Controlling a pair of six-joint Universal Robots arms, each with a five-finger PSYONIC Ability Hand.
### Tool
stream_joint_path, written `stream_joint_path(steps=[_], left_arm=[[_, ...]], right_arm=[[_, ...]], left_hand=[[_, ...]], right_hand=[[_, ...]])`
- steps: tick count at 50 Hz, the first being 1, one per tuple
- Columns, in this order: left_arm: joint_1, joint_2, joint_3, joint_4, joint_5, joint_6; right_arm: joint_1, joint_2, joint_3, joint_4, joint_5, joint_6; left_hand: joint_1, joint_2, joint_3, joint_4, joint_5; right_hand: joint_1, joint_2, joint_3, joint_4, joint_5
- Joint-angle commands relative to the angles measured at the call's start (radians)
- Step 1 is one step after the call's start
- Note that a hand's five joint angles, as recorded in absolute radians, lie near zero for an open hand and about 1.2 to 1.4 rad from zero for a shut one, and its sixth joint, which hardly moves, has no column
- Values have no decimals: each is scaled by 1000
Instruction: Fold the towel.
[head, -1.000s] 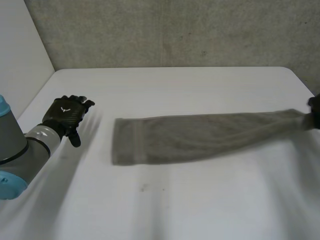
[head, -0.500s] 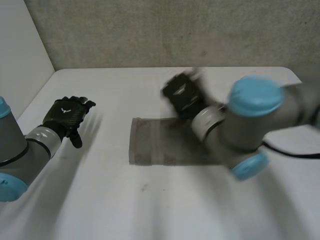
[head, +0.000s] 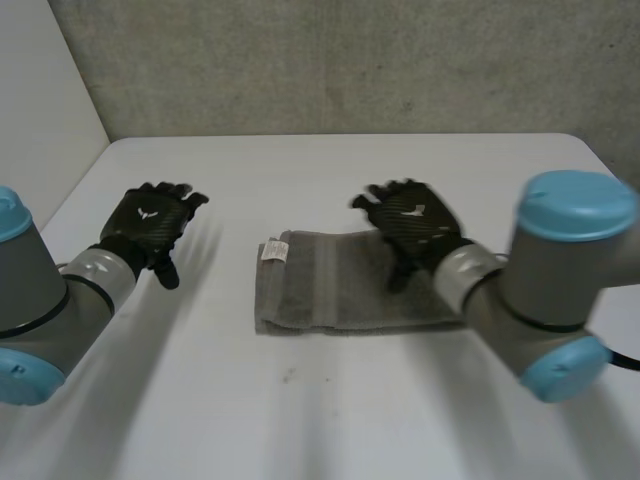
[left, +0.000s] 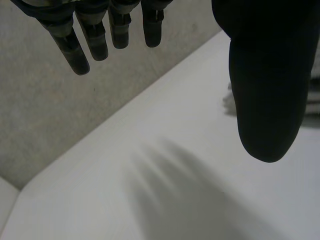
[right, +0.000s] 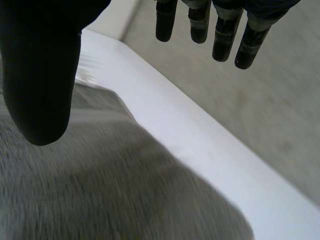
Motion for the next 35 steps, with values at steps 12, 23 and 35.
stream_joint_path(steps=[12, 23, 35], left_arm=[[-182, 29, 207, -76, -75, -260], [-210, 28, 357, -385, -222, -466], [-207, 34, 406, -494, -252, -538]], right_arm=[[-261, 12, 290, -82, -71, 49], [-267, -45, 198, -197, -33, -57], [109, 96, -59, -172, -57, -212]], left_hand=[[0, 10, 8, 7, -29], [0, 10, 8, 7, -29], [-1, 9, 7, 6, -30]], right_hand=[[661, 676, 677, 669, 637], [1211, 1226, 1227, 1218, 1187], [1211, 1226, 1227, 1218, 1187]])
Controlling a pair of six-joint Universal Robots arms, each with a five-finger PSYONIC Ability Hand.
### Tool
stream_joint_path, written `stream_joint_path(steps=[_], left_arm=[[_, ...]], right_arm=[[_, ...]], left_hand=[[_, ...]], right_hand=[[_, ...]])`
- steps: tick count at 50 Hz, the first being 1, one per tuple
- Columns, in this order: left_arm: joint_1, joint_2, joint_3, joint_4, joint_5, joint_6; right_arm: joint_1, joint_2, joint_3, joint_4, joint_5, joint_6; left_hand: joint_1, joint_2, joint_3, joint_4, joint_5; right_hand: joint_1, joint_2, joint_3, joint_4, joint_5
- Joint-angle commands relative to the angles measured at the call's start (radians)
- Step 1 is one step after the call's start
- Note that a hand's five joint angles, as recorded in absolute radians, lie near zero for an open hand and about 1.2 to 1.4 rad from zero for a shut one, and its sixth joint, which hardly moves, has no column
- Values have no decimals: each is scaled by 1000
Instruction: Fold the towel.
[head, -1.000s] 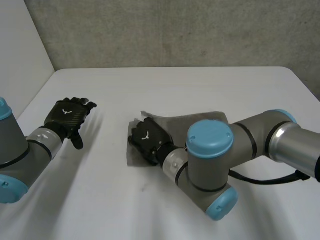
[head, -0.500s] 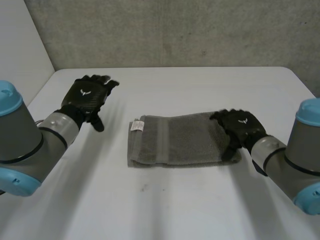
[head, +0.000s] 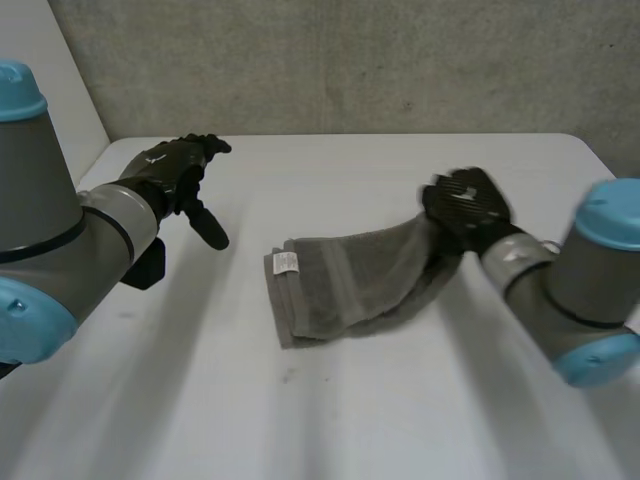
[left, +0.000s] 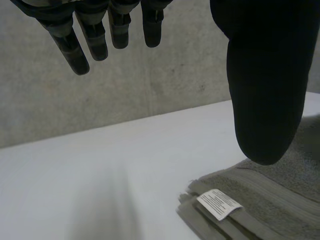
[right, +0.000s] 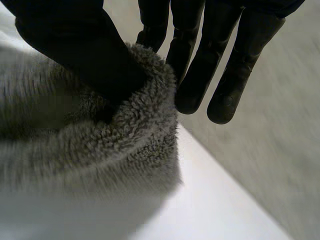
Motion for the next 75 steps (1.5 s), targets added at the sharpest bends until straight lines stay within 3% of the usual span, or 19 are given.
stream_joint_path(steps=[1, 5, 7, 11, 12, 13, 15, 17, 20, 24, 26, 34, 40, 45, 51, 55, 60, 64, 75], left_arm=[[4, 6, 18, -28, -4, -19], [4, 5, 22, -28, -4, -17], [4, 5, 22, -26, -3, -17], [2, 3, 22, -22, -6, -17], [2, 2, 23, -16, -6, -16], [2, 2, 23, -16, -6, -16], [1, -3, 25, 0, -4, -13], [-2, -12, 31, 41, -4, -5], [-10, -30, 41, 92, -4, -4], [-24, -70, 65, 138, -7, -5], [-48, -116, 97, 155, -12, -7], [-154, -280, 207, 149, -13, -7], [-211, -376, 230, 141, -30, -7], [-251, -446, 219, 122, -70, -4], [-251, -471, 175, 96, -190, 67], [-234, -466, 140, 104, -265, 117], [-228, -449, 114, 103, -276, 121], [-231, -425, 92, 106, -271, 119], [-263, -211, 89, 107, -269, 115]], right_arm=[[302, 148, -187, 37, -36, -152], [361, 202, -193, 59, -111, -225], [397, 237, -187, 89, -198, -284], [401, 237, -182, 117, -232, -304], [398, 224, -178, 131, -214, -297], [398, 223, -178, 131, -214, -297], [390, 162, -155, 151, -127, -265], [370, 127, -132, 153, -86, -230], [306, 63, -69, 136, -41, -124], [246, -16, -11, 114, -50, 22], [171, -69, 11, 116, -39, 209], [63, -15, -90, 312, -57, 539], [54, 93, -212, 427, -61, 553], [58, 209, -332, 456, -116, 552], [68, 266, -382, 462, -130, 519], [72, 303, -396, 472, -117, 400], [95, 322, -400, 484, -72, 253], [138, 297, -400, 487, 13, 197], [128, 61, -373, 459, 8, 349]], left_hand=[[-1, 9, 8, 6, -30], [-1, 9, 8, 6, -30], [-1, 9, 8, 6, -30], [-1, 9, 8, 6, -30], [-1, 9, 8, 6, -30], [-1, 9, 8, 6, -30], [-1, 9, 8, 6, -30], [-1, 9, 8, 6, -30], [0, 10, 8, 7, -29], [3, 13, 11, 10, -26], [6, 16, 14, 13, -23], [9, 19, 17, 16, -21], [21, 31, 29, 28, -9], [21, 31, 29, 28, -9], [18, 28, 26, 25, -12], [15, 25, 23, 22, -15], [6, 16, 14, 13, -23], [3, 13, 11, 10, -26], [0, 10, 8, 7, -29]], right_hand=[[13, 187, 184, 182, 192], [13, 187, 184, 182, 192], [13, 187, 184, 182, 192], [2, 177, 173, 171, 182], [-507, -332, -335, -337, -327], [-512, -337, -341, -342, -332], [-1152, -977, -981, -983, -972], [-1209, -1034, -1038, -1040, -1029], [-1209, -1034, -1038, -1040, -1029], [-1209, -1034, -1038, -1040, -1029], [-1209, -1034, -1038, -1040, -1029], [-1209, -1034, -1038, -1040, -1029], [-1209, -1034, -1038, -1040, -1029], [-1209, -1034, -1038, -1040, -1029], [-1209, -1034, -1038, -1040, -1029], [-1209, -1034, -1038, -1040, -1029], [-1209, -1034, -1038, -1040, -1029], [-1209, -1034, -1038, -1040, -1029], [-1209, -1034, -1038, -1040, -1029]])
